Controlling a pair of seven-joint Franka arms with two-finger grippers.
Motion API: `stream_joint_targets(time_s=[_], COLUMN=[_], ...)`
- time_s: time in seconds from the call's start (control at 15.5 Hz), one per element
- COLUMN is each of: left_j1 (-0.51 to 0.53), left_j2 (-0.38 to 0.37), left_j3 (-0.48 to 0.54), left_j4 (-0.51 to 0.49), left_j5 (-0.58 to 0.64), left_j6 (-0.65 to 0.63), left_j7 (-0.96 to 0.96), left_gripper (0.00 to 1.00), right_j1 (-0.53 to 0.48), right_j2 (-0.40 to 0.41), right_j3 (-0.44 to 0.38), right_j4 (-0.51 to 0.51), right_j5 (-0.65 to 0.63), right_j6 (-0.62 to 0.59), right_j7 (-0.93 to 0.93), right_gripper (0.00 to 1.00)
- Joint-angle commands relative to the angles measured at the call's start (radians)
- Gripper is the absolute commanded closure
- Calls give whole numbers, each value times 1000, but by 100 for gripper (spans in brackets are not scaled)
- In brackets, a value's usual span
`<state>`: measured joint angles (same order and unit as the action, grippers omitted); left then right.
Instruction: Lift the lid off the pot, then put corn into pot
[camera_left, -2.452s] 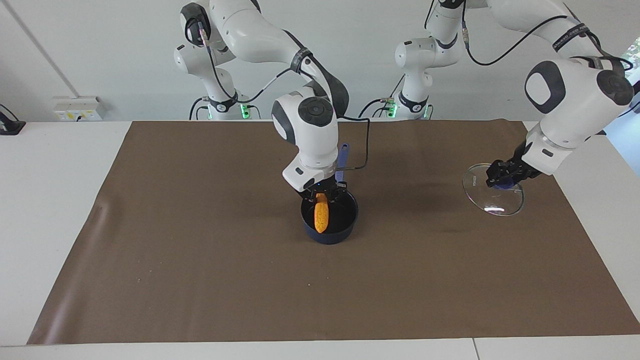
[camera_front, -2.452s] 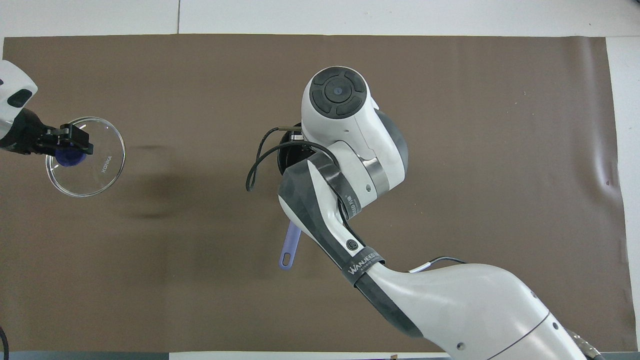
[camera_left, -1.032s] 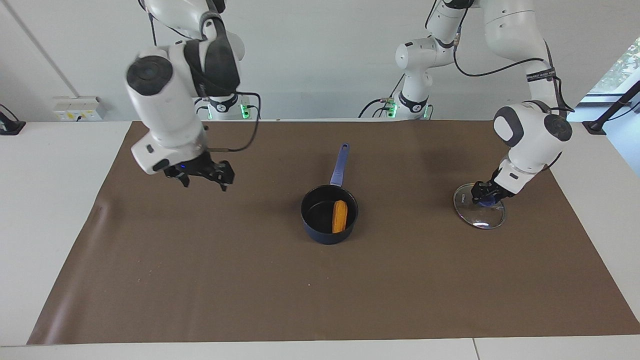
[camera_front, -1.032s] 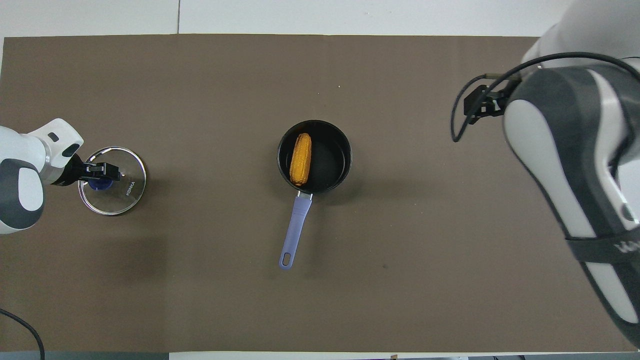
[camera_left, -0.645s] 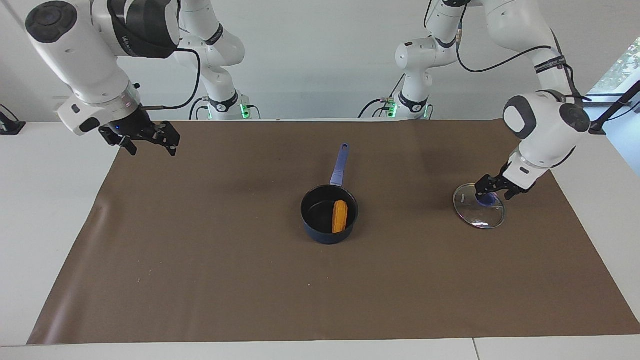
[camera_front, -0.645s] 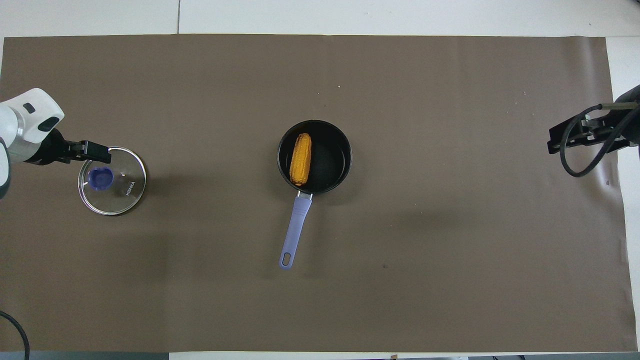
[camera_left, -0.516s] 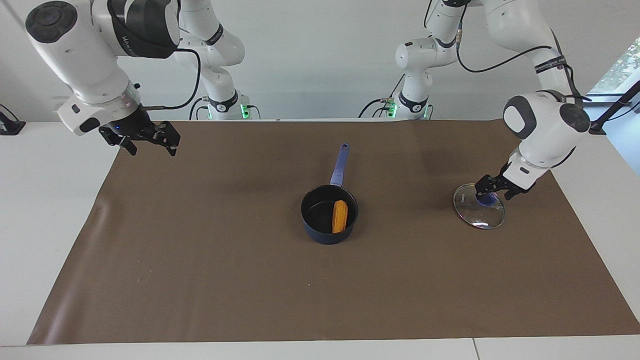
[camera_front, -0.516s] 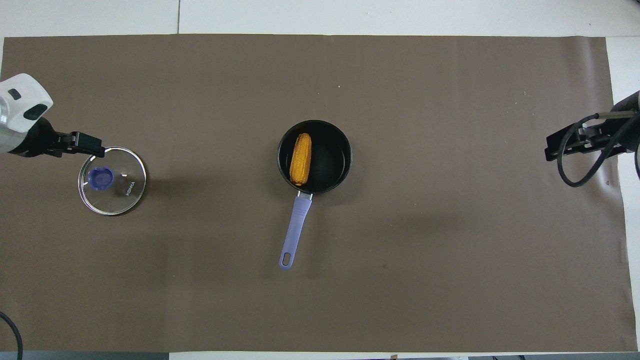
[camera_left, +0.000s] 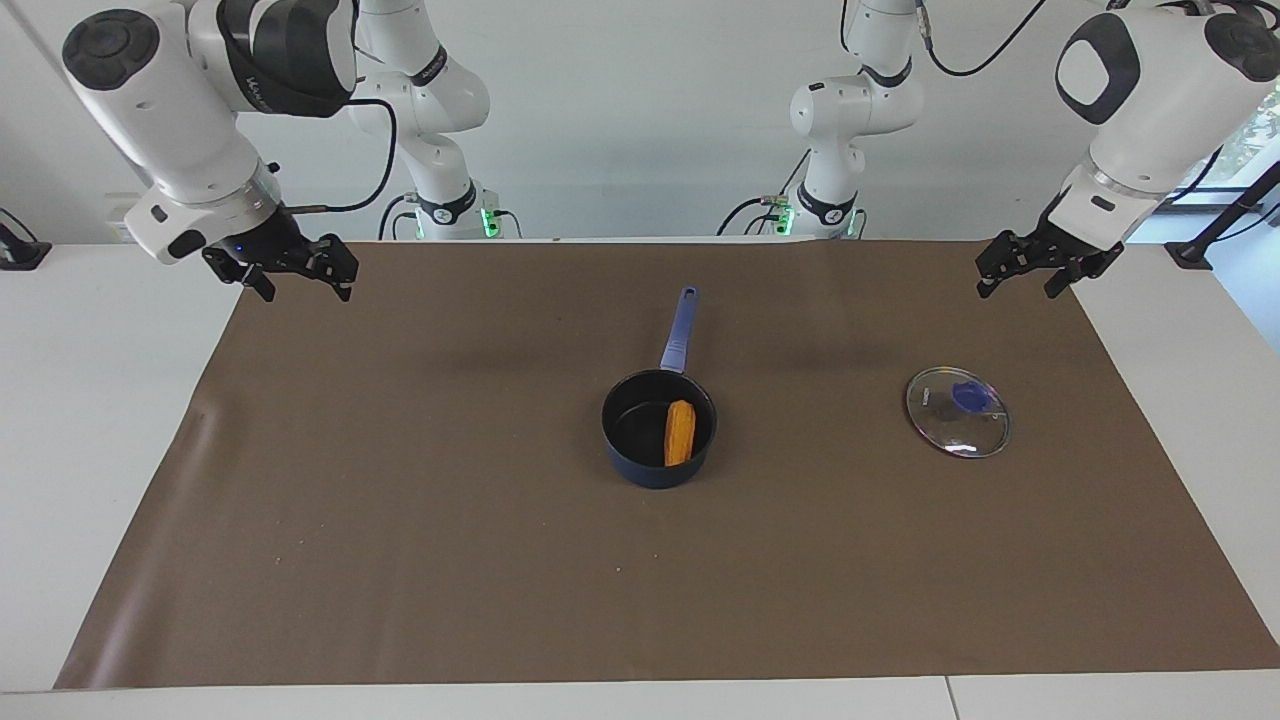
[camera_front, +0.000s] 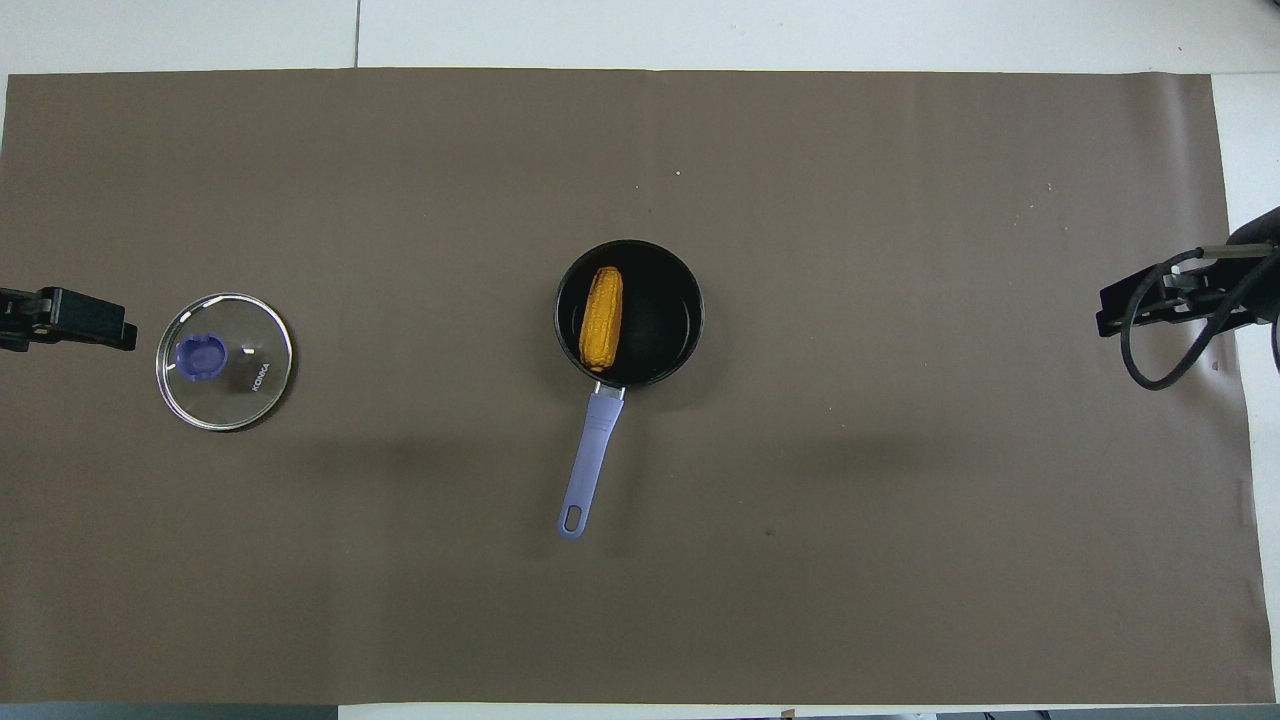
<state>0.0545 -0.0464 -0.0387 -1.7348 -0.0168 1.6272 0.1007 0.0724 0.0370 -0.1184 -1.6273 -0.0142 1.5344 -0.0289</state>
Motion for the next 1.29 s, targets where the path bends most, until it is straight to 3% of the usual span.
stream_joint_targets(time_s=[0.0,0.39,1.23], left_j1=[-56,-99,-97], left_j2=[-21,25,11], left_j3=[20,30,23], left_j4=[-42,72,46], left_j5=[29,46,35], left_j6=[-26,-90,-70], left_j7=[-44,-84,-84], left_gripper=[0,0,0], right_j1=[-8,-14,-28], right_j2=[-5,-15,-22], right_j3=[-9,-9,-10], right_j4=[-20,-14,-9], right_j5=[10,13,13], right_j6=[20,1,4], right_j7=[-22,-22,-23], right_gripper=[0,0,0])
